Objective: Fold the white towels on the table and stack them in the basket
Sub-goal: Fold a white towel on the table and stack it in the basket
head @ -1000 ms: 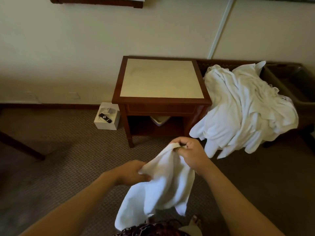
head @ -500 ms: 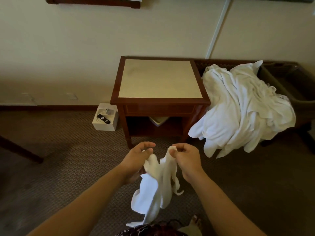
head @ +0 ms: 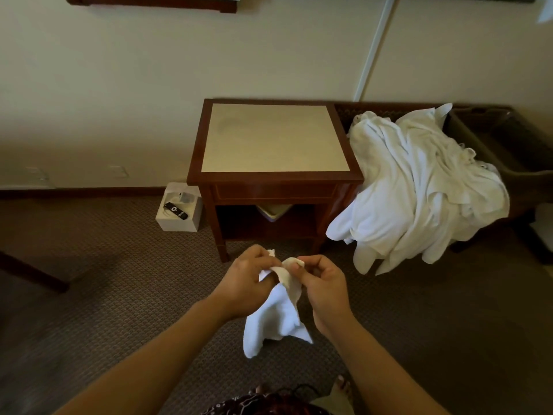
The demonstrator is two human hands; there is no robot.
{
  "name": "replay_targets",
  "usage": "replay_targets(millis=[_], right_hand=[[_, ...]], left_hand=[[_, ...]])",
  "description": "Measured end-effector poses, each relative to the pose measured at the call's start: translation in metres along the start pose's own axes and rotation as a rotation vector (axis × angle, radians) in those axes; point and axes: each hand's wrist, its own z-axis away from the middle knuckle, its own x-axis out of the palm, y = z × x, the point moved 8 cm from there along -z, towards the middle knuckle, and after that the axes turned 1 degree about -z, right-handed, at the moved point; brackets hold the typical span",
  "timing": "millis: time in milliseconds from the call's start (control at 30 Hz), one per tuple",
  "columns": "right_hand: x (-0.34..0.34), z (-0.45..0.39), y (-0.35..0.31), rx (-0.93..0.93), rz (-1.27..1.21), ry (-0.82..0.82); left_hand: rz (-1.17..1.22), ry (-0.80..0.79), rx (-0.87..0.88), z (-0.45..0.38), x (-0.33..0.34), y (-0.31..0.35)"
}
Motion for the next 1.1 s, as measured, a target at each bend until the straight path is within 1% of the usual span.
replay_targets(millis=[33, 67, 100, 167, 200, 233, 300, 367, 500, 567, 700, 833, 967, 1100], right_hand=[[-0.002, 0.000, -0.001, -0.009, 0.020, 0.022], [-0.005, -0.001, -0.001, -0.007, 0.032, 0.046], [-0.007, -0.002, 0.000, 0.005, 0.028, 0.063], [-0.008, -0.001, 0.001, 0.031, 0.012, 0.062], [-0.006, -0.001, 0.001, 0.038, 0.017, 0.039], [-0.003, 0.001, 0.000, 0.039, 0.028, 0.006], [0.004, 0.004, -0.004, 0.033, 0.037, -0.057], [0.008, 0.005, -0.009, 0.031, 0.029, -0.098], [0.015, 0.005, -0.012, 0.023, 0.065, -0.119], [0.017, 0.006, -0.012, 0.015, 0.047, -0.115], [0.025, 0.012, -0.016, -0.073, 0.079, -0.187], [0.017, 0.011, -0.018, -0.149, 0.179, -0.065], [0.016, 0.012, -0.023, -0.228, 0.230, -0.026], [0.012, 0.010, -0.037, -0.330, 0.264, 0.000]], left_hand=[[-0.103, 0.022, 0.081, 0.000, -0.001, 0.002], [-0.150, 0.014, 0.130, 0.001, -0.001, 0.004], [-0.139, -0.026, 0.134, 0.002, 0.001, 0.003], [-0.031, -0.142, 0.082, 0.003, 0.006, 0.003], [0.023, -0.185, 0.056, 0.003, 0.010, 0.001], [0.046, -0.188, 0.053, 0.003, 0.012, 0.001], [0.111, -0.130, 0.044, 0.004, 0.011, -0.001], [0.147, -0.057, -0.006, 0.005, 0.009, -0.006], [0.228, 0.075, -0.113, 0.009, 0.005, -0.010], [0.255, 0.105, -0.145, 0.010, 0.005, -0.011], [0.302, 0.133, -0.181, 0.012, -0.001, -0.011], [0.260, 0.078, -0.134, 0.013, -0.001, -0.008], [0.311, 0.058, -0.172, 0.015, 0.002, -0.018], [0.411, -0.077, -0.209, 0.017, 0.014, -0.026]])
